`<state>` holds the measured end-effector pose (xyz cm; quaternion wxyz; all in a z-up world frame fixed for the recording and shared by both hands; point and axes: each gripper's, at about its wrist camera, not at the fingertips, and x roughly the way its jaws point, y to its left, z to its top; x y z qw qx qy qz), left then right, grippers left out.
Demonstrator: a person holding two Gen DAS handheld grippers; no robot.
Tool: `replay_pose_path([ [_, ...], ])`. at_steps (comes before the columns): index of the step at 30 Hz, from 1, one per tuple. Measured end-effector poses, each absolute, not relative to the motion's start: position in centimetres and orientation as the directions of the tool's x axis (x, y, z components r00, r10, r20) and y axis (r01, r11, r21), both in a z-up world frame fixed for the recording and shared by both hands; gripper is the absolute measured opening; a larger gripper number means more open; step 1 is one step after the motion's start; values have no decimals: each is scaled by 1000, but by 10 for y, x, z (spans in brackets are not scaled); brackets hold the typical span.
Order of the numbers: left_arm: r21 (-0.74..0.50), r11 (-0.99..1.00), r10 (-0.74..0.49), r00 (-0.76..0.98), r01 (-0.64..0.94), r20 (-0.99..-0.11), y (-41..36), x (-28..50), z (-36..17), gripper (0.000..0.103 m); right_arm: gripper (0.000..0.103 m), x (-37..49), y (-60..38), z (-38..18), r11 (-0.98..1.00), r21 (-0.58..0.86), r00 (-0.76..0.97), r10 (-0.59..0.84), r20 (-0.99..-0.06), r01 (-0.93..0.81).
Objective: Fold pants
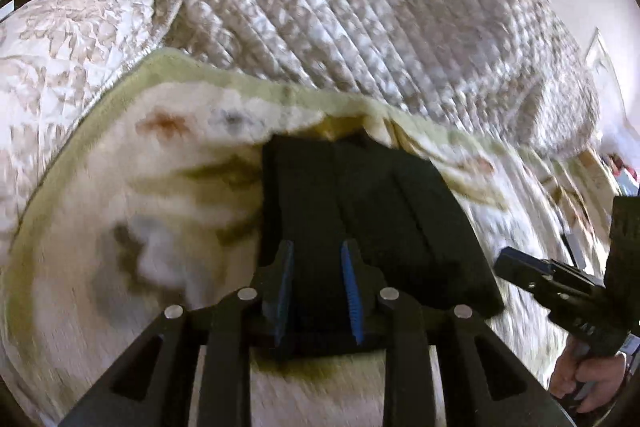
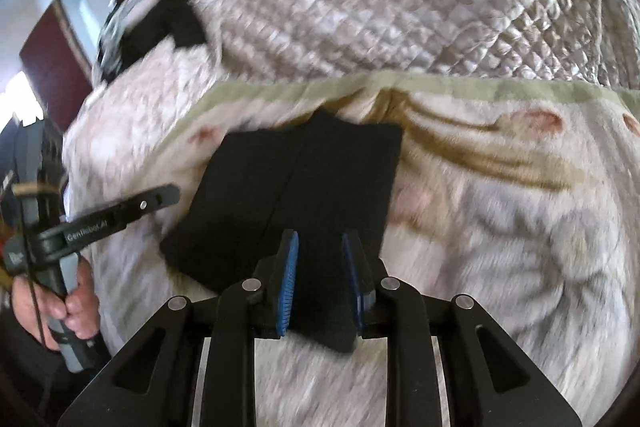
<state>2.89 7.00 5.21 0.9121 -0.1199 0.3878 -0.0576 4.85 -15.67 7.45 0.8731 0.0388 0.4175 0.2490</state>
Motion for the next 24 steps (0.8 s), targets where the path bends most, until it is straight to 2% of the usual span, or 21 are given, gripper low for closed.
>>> replay_pose_path([
  [4, -209, 978, -163, 662, 10, -731, 56, 18, 35, 27, 23, 28, -144, 55, 882, 209, 503, 420, -756, -422],
  [11, -163, 986, -112, 675, -13, -729, 55, -9, 46, 27, 23, 8, -149, 73, 884, 200, 521, 418, -744, -424],
  [16, -148, 988, -87, 654, -39, -752, 49, -27, 39, 27, 40, -13, -154, 70, 887, 183, 520, 403, -753, -423],
  [18, -140, 989, -78, 646, -45, -759, 46, -32, 36, 36, 41, -18, -156, 68, 890, 179, 517, 397, -758, -420],
  [22, -114, 992, -51, 646, -55, -761, 40, -38, 34, 46, 43, -26, -160, 66, 900, 163, 525, 375, -764, -405],
  [24, -105, 993, -45, 650, -53, -759, 38, -40, 34, 52, 50, -29, -162, 65, 903, 158, 528, 367, -766, -399],
])
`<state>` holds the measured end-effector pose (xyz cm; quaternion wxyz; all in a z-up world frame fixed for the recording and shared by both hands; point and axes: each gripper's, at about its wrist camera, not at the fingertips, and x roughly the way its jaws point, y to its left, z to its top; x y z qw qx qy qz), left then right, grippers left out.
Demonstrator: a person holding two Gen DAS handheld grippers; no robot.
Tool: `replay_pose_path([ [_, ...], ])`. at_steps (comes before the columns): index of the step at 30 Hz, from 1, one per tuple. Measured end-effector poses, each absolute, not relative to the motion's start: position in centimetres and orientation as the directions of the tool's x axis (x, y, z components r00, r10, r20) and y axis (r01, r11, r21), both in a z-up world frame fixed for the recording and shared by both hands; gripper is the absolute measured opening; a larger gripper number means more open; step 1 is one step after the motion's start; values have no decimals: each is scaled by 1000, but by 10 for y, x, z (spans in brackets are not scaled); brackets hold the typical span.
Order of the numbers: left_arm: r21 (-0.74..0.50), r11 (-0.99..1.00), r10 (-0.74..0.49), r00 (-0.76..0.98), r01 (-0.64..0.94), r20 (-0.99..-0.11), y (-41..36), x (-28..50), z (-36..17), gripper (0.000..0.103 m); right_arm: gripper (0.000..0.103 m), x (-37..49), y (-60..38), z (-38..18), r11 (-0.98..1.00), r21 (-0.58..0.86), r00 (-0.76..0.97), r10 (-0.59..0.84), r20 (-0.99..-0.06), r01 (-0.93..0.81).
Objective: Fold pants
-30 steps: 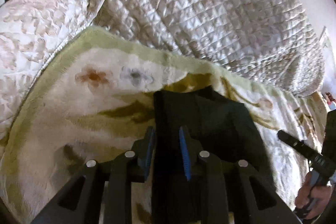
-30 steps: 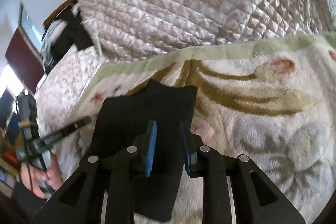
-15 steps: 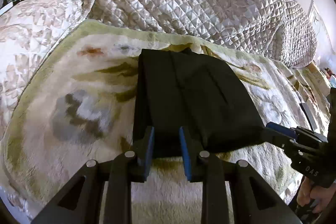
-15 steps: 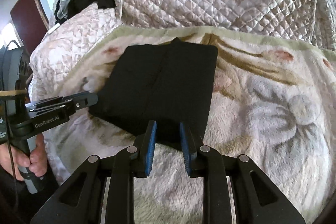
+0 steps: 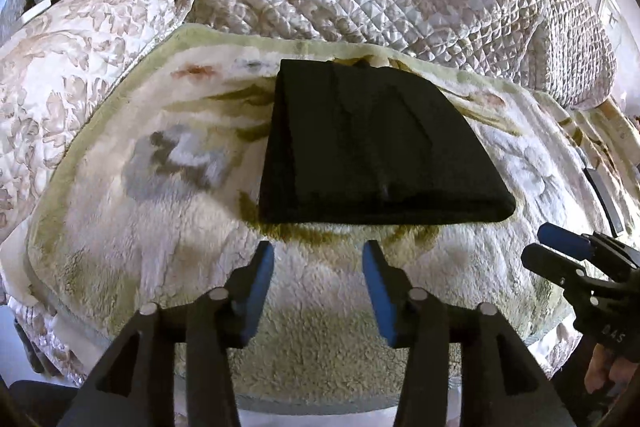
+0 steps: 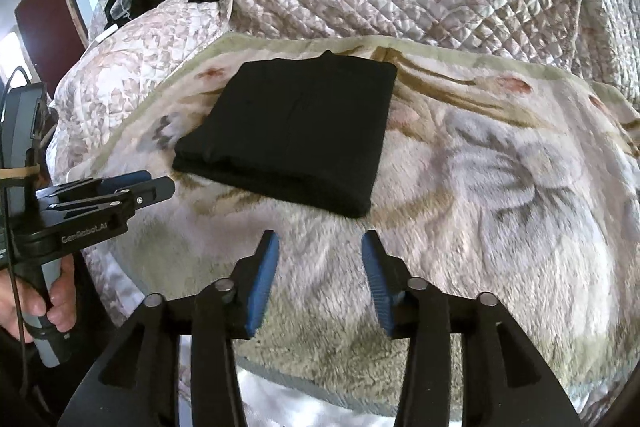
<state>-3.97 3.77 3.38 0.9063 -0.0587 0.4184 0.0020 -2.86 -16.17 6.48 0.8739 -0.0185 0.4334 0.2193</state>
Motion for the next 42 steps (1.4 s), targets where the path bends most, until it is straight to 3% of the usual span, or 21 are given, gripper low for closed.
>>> replay_pose_path([
  [14, -57, 996, 2, 644, -71, -765, 40, -31, 12, 59, 50, -21, -155, 40, 919, 82, 527, 293, -798, -386],
  [26, -50, 997, -3, 653, -54, -757, 35, -29, 6, 76, 57, -22, -150, 34, 913, 43, 544, 279, -791, -405],
  [42, -36, 998, 6, 649, -52, -761, 31, -27, 3, 81, 59, -21, -150, 33, 912, 37, 546, 276, -791, -408],
])
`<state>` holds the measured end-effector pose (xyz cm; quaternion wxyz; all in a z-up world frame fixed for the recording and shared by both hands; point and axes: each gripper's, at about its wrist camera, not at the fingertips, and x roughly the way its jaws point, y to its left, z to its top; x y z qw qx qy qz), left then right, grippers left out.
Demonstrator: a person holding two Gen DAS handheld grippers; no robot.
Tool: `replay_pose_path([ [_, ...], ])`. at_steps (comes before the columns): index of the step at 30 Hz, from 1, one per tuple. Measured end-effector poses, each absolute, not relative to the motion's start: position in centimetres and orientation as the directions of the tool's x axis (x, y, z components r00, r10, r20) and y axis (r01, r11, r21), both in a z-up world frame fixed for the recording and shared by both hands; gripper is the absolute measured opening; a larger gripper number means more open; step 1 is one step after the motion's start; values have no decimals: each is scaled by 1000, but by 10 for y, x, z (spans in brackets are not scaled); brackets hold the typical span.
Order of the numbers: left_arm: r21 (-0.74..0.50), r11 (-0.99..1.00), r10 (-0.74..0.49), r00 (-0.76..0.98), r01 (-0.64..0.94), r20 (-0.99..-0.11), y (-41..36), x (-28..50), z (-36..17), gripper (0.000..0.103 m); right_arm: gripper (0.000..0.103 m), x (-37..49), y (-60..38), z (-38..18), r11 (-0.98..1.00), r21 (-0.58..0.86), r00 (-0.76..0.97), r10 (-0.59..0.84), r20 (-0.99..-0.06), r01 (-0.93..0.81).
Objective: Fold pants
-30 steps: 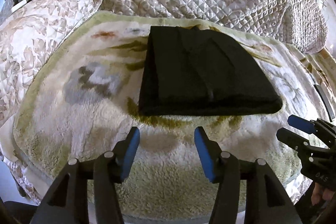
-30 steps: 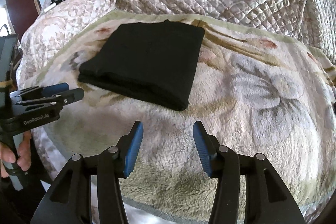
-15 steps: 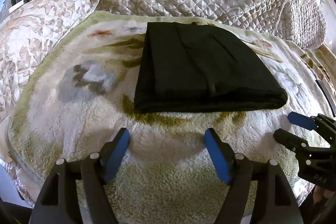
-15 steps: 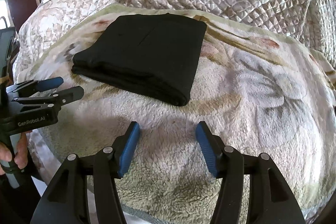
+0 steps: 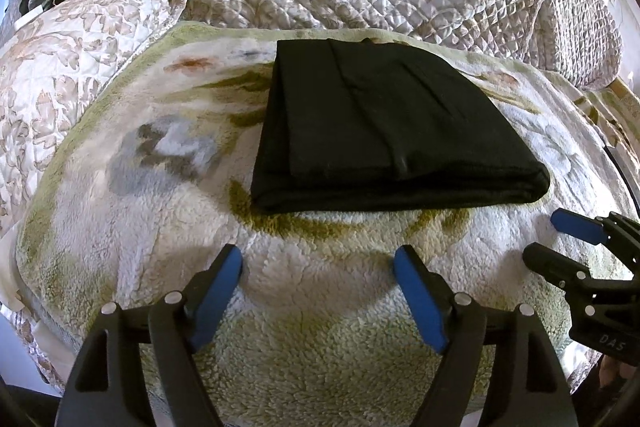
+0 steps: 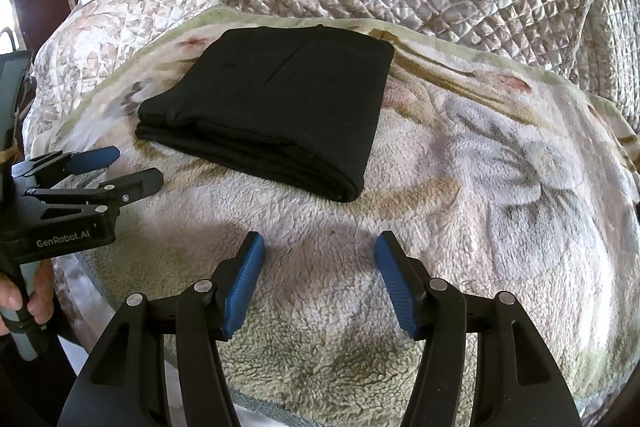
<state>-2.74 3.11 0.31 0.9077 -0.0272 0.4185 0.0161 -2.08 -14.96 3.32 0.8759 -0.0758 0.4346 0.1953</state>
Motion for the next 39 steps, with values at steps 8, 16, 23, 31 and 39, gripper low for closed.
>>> replay_pose_path([
  [8, -37, 998, 5, 648, -52, -762, 32, -26, 2, 82, 62, -21, -149, 33, 910, 40, 546, 282, -789, -412],
  [16, -38, 998, 5, 647, -53, -763, 32, -26, 1, 82, 63, -21, -148, 33, 910, 41, 546, 282, -789, -412],
  [23, -38, 998, 5, 645, -53, -764, 33, -26, 1, 83, 63, -21, -148, 33, 910, 41, 546, 283, -788, -412],
  [31, -34, 998, 8, 643, -52, -766, 35, -26, -2, 83, 63, -21, -148, 33, 910, 40, 546, 282, -789, -412],
  [39, -35, 998, 6, 643, -51, -766, 36, -26, -2, 83, 63, -21, -148, 33, 910, 42, 546, 283, -788, -412],
])
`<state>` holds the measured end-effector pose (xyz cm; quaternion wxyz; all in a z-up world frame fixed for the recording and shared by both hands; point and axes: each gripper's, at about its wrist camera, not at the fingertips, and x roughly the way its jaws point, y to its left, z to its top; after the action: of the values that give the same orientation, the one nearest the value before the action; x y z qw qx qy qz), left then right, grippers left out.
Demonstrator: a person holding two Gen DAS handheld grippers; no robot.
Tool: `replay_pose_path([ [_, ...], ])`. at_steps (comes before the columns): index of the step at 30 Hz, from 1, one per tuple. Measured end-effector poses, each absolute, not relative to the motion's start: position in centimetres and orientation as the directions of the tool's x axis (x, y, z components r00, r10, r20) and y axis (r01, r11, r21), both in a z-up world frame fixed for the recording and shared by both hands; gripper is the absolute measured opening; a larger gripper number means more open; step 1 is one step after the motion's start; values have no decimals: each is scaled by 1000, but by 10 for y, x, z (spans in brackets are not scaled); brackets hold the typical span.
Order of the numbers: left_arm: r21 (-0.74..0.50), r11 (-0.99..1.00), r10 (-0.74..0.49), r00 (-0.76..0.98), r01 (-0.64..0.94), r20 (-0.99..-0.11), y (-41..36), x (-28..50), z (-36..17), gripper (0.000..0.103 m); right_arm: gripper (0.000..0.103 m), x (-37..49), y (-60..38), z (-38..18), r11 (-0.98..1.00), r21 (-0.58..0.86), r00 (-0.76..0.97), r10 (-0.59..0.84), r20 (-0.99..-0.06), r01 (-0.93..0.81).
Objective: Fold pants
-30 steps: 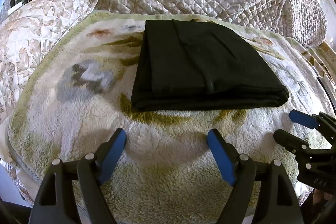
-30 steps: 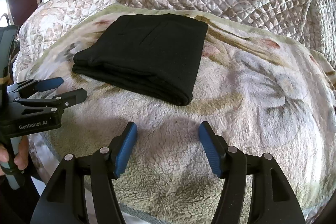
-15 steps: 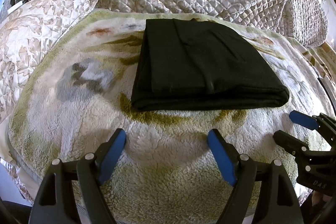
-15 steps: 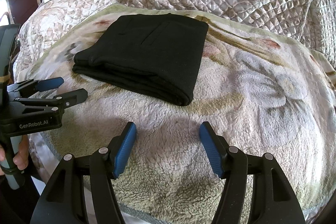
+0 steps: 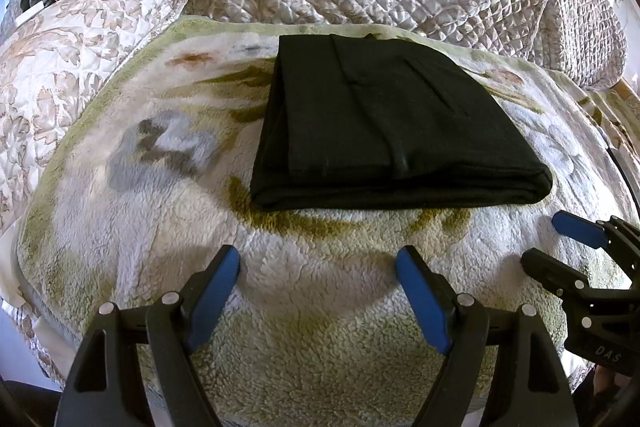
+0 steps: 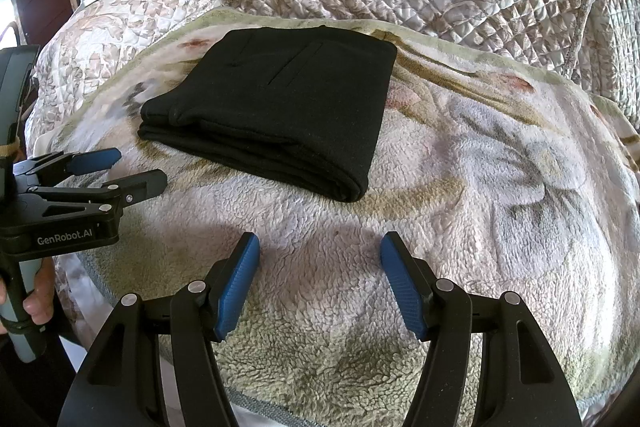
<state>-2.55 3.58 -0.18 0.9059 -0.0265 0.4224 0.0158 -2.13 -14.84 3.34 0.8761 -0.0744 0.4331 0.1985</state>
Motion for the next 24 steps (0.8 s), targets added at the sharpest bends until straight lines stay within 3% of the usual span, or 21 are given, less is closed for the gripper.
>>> replay_pose_path([
  [24, -34, 998, 10, 634, -56, -773, 38, -28, -2, 83, 64, -22, -148, 33, 911, 42, 547, 283, -788, -411],
])
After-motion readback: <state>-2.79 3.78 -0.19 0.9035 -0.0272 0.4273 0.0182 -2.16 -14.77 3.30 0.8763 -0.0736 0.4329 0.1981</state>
